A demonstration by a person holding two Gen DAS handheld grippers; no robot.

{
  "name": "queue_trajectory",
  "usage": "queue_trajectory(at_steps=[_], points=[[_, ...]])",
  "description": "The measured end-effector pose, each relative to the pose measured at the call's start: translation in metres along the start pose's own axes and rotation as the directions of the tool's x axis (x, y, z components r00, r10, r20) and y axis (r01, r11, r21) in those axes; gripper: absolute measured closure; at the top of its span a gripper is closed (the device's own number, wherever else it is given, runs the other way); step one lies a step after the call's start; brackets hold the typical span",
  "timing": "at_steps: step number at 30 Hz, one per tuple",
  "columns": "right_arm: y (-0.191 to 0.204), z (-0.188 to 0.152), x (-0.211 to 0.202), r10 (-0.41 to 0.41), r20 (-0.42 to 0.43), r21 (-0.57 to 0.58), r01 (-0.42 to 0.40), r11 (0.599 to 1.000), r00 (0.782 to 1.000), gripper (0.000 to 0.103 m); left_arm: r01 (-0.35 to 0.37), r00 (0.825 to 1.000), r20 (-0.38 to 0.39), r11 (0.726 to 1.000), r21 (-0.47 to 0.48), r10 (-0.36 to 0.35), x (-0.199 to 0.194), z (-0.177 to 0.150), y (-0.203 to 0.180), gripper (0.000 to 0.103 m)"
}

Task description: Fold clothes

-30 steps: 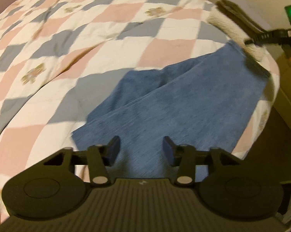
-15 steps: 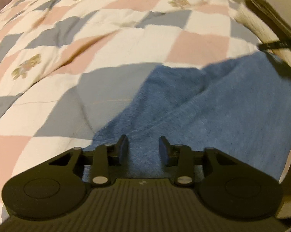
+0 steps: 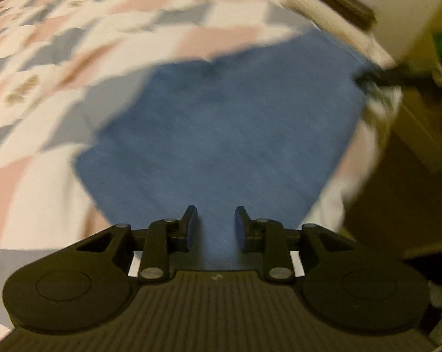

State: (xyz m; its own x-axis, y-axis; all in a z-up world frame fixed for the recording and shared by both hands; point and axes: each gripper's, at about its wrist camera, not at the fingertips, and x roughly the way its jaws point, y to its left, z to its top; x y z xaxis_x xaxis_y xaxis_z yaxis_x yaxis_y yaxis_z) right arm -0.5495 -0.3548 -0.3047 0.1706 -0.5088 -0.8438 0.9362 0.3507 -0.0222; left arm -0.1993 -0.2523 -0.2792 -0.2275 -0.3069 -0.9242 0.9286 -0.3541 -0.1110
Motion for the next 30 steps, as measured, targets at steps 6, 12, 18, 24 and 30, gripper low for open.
queue_trajectory(at_steps=[6,12,18,24,30], points=[[-0.017,0.014,-0.012,-0.067,0.007,0.106,0.065,0.992,0.998,0.079,-0.094,0.996,0.009,0.995,-0.037,0.094,0.002,-0.002,0.001,0.082],[-0.006,0.008,-0.021,-0.097,0.032,0.114,0.092,0.989,0.995,0.066,-0.187,0.977,0.101,0.982,-0.003,0.187,-0.01,0.024,0.042,0.082],[0.006,0.005,-0.007,-0.175,-0.033,0.217,0.178,0.96,0.984,0.066,-0.198,0.98,0.024,0.97,0.142,0.197,0.046,0.046,0.083,0.081],[0.048,-0.013,-0.071,-0.271,-0.028,0.461,0.253,0.85,0.962,0.053,-0.136,0.99,-0.009,0.956,0.262,0.143,0.03,0.055,0.082,0.079],[0.152,-0.038,-0.116,-0.224,-0.12,0.647,0.247,0.721,0.967,0.039,-0.077,0.995,-0.038,0.947,0.311,0.093,-0.025,0.045,0.069,0.067]])
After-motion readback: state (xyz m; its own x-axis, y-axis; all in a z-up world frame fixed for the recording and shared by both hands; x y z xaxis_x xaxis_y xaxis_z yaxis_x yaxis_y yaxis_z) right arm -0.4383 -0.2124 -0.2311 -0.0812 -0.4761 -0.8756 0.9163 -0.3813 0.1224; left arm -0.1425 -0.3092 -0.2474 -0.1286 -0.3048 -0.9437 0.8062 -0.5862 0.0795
